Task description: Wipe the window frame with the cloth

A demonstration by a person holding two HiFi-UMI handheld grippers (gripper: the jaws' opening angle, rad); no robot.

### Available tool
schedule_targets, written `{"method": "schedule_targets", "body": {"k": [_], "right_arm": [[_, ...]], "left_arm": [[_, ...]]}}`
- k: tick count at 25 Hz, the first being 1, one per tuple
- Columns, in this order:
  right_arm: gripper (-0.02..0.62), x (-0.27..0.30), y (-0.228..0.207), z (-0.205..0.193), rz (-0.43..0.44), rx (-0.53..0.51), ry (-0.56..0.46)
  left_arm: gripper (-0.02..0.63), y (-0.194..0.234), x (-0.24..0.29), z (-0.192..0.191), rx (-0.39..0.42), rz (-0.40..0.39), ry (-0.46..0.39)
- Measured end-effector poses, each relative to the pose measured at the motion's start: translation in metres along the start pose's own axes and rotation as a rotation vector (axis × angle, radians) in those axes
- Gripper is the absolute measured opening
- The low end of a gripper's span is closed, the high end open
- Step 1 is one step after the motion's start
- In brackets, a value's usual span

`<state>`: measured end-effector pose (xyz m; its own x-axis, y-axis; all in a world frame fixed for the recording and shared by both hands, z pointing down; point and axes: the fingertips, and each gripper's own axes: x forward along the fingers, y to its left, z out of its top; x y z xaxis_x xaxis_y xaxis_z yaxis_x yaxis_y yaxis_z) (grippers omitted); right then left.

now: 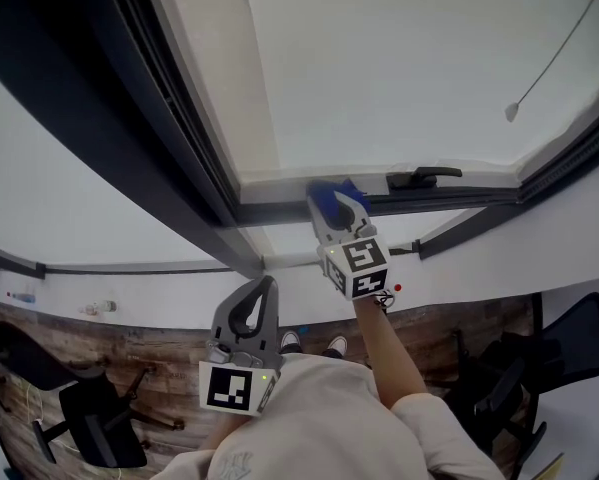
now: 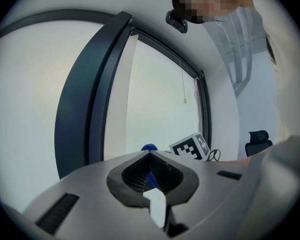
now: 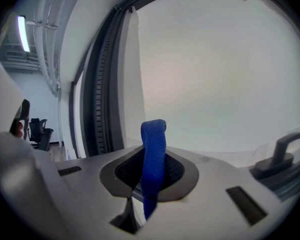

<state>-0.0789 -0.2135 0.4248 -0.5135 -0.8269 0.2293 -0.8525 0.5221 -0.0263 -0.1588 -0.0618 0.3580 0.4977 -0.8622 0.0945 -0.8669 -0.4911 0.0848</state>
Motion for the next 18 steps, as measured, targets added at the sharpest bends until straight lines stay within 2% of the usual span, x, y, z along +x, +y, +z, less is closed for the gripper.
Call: {"method": "schedule_targets", "body": {"k": [4, 9, 15, 18], "right_arm": [[0.061, 0.022, 0.056, 0.003, 0.11, -0.018, -0.002], [0.062, 0.049, 0.101, -0.009, 0.174, -0.032, 0.035], [0.061, 0.071, 0.119, -0.046, 0.184, -0.05, 0.129], [0.061, 0.079, 0.121, -0.062, 0.176, -0.092, 0.177]], "left_arm": [[0.009, 0.012, -0.013, 0.001, -0.011, 0.025, -0.008], [0.009, 0.03, -0.031, -0.001, 0.001, 0.052, -0.003], [0.009, 0.04, -0.042, -0.003, 0.0, 0.07, -0.006], [0.009, 0.043, -0.045, -0.004, -0.001, 0.069, -0.004]]}}
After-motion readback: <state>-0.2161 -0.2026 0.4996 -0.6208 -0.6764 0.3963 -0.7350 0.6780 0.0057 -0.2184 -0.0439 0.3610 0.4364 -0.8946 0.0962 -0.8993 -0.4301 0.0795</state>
